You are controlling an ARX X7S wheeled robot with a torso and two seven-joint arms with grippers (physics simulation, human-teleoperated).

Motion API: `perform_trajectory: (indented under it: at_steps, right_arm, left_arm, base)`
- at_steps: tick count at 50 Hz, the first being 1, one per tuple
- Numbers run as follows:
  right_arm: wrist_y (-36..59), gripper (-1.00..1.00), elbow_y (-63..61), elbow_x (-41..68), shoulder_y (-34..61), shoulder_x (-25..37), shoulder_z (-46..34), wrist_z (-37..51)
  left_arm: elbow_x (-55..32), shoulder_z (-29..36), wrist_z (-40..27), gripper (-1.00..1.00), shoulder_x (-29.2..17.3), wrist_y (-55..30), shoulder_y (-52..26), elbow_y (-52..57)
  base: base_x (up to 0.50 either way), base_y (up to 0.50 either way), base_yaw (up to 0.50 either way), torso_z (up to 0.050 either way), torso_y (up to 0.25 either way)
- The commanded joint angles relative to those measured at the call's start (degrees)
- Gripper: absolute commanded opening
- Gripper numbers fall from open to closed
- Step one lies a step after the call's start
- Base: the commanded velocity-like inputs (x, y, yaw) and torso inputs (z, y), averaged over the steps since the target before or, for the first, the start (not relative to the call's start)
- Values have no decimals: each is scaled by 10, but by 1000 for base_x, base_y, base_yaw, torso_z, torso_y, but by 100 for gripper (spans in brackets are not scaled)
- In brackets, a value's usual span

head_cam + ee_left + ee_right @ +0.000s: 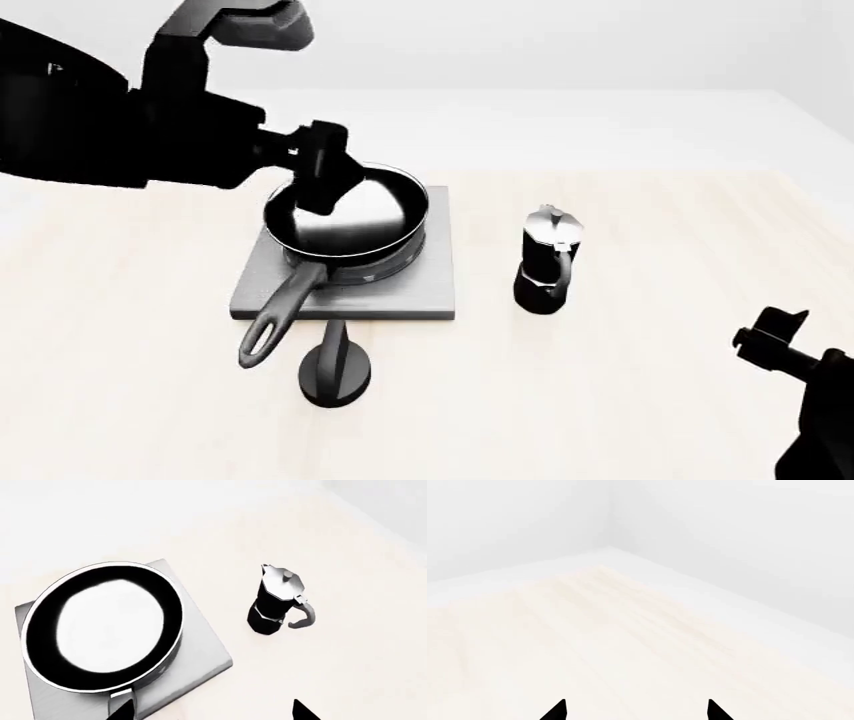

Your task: Turn on the stove and put the frying pan on it.

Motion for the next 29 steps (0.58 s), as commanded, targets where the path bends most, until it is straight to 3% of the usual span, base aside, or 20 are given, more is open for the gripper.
perform_trajectory:
  at_steps: [1, 3, 5, 7, 10, 12, 15, 17, 18, 19, 29]
  right_arm:
    - [20, 100, -25, 6, 5, 4, -9, 2]
    - [24, 100, -32, 7, 6, 5, -12, 2]
    - [26, 100, -38, 8, 7, 5, -18, 1]
    - [16, 100, -44, 14, 7, 4, -25, -11]
    - [-4, 100, -65, 16, 12, 9, -59, -31]
    - [-25, 100, -87, 12, 21, 19, -96, -49]
    - [-66, 100, -128, 16, 33, 33, -148, -90]
    - [-80, 100, -139, 12, 44, 36, -174, -102]
    - [-93, 100, -146, 21, 47, 35, -181, -116]
    - [-108, 100, -152, 20, 48, 35, -193, -125]
    - [-205, 100, -169, 44, 19, 33, -201, -184]
  left_arm:
    - [-143, -104, -94, 100, -82, 44, -36, 214]
    - [-139, -128, -87, 100, -92, 74, -15, 268]
    - [-58, -188, -32, 100, -110, 161, 64, 387]
    - [-18, -182, -26, 100, -111, 159, 86, 429]
    - [60, -193, -49, 100, -110, 224, 167, 521]
    - [145, -157, -76, 100, -95, 190, 177, 570]
    - [231, -126, -93, 100, -70, 182, 207, 609]
    - [285, -126, -48, 100, -61, 220, 239, 629]
    - [292, -116, -67, 100, -57, 203, 235, 624]
    - [327, -106, -37, 100, -52, 204, 234, 632]
    - [398, -80, 25, 100, -45, 204, 231, 609]
  base:
    - [0, 0, 0, 0, 0]
    - [0, 0, 0, 0, 0]
    - [0, 0, 0, 0, 0]
    - [0, 0, 0, 0, 0]
    - [0, 0, 0, 0, 0]
    - [0, 0, 0, 0, 0]
    - [0, 0, 0, 0, 0]
    - [0, 0, 0, 0, 0]
    - [0, 0, 0, 0, 0]
    - [0, 0, 0, 0, 0]
    - [0, 0, 0, 0, 0]
